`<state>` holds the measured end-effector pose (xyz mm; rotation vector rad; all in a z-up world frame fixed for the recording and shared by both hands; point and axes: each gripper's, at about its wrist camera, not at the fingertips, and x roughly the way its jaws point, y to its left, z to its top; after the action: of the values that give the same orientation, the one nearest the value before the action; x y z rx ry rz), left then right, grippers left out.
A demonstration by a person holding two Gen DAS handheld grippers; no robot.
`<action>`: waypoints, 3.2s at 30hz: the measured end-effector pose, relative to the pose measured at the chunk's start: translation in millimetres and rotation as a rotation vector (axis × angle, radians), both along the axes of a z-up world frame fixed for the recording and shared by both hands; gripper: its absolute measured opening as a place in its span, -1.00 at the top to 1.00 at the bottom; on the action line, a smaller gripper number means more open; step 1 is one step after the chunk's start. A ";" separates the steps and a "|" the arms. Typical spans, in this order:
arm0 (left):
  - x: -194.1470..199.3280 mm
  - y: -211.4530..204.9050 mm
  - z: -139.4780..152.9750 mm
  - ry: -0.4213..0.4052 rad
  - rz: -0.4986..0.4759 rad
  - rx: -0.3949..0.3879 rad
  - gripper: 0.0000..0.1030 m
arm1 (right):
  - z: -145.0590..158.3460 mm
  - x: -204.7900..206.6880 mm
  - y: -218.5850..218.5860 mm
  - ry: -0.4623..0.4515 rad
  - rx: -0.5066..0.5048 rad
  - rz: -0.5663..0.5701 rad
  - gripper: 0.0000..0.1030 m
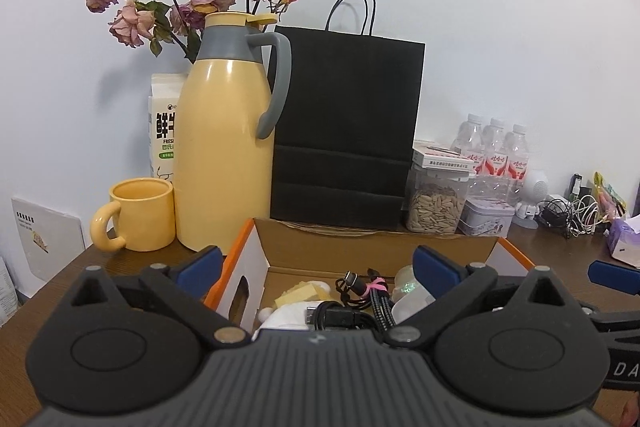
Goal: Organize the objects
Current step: 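Withdraw both tools and move the right tool over the white cap, then grasp the small white cap with the right tool, then move left tool to the clear plastic strip while right tool holds cap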
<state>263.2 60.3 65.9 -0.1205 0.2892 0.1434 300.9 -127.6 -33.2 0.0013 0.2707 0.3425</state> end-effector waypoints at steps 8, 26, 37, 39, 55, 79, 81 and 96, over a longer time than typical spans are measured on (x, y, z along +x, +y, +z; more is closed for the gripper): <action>-23.3 6.2 -0.4 0.005 -0.021 -0.001 -1.00 | -1.5 -22.1 -4.3 -0.016 -0.027 0.035 -1.00; -95.2 43.4 -48.2 0.165 -0.008 0.047 -1.00 | -31.7 -68.9 17.3 0.074 -0.143 0.167 -1.00; -113.6 72.5 -51.4 0.164 0.029 -0.006 -1.00 | -47.9 -73.5 41.2 0.171 -0.167 0.170 -1.00; -114.8 77.5 -51.3 0.163 0.030 -0.017 -1.00 | -50.3 -74.8 51.2 0.188 -0.172 0.189 -1.00; -118.7 96.8 -51.0 0.158 0.032 -0.108 -1.00 | -63.4 -57.5 122.5 0.294 -0.237 0.260 0.24; -102.1 95.4 -64.6 0.252 0.063 -0.102 -1.00 | -48.9 -62.7 71.1 0.207 -0.134 0.176 0.50; -100.6 93.8 -65.9 0.259 0.058 -0.097 -1.00 | -47.3 -63.6 61.0 0.196 -0.126 0.161 0.50; -93.2 60.1 -68.9 0.286 0.024 -0.024 -1.00 | -47.0 -56.1 -6.8 0.186 -0.069 0.107 0.50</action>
<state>170.0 120.4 -3.0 -0.1272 0.5746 0.1817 244.8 -134.4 -80.2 -0.0500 0.4683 0.4403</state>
